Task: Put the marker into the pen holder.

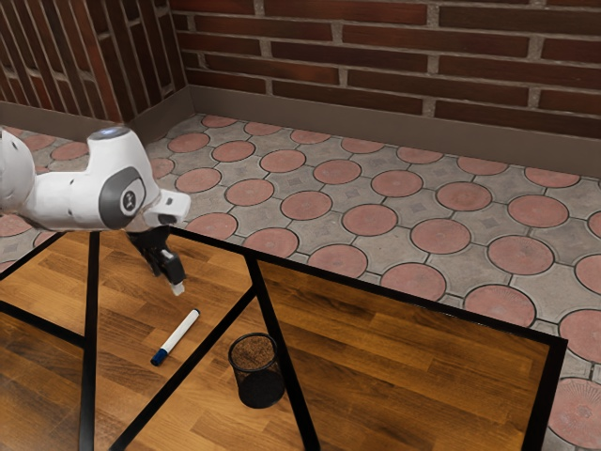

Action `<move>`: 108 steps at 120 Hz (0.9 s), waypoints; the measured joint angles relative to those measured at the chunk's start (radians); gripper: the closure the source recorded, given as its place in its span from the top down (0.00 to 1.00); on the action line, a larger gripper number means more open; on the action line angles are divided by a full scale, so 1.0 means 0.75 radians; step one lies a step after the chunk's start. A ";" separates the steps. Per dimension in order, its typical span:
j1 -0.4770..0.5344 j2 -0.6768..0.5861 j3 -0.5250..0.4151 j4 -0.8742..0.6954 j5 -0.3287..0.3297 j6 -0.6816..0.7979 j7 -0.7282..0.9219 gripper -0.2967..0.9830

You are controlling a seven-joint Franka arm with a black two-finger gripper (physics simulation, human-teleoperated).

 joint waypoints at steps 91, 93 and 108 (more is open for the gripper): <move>-0.037 0.120 -0.018 -0.124 -0.279 0.222 -0.165 0.28; -0.037 0.120 -0.020 -0.124 -0.278 0.223 -0.168 0.26; -0.038 0.077 -0.030 -0.124 -0.270 0.225 -0.187 0.20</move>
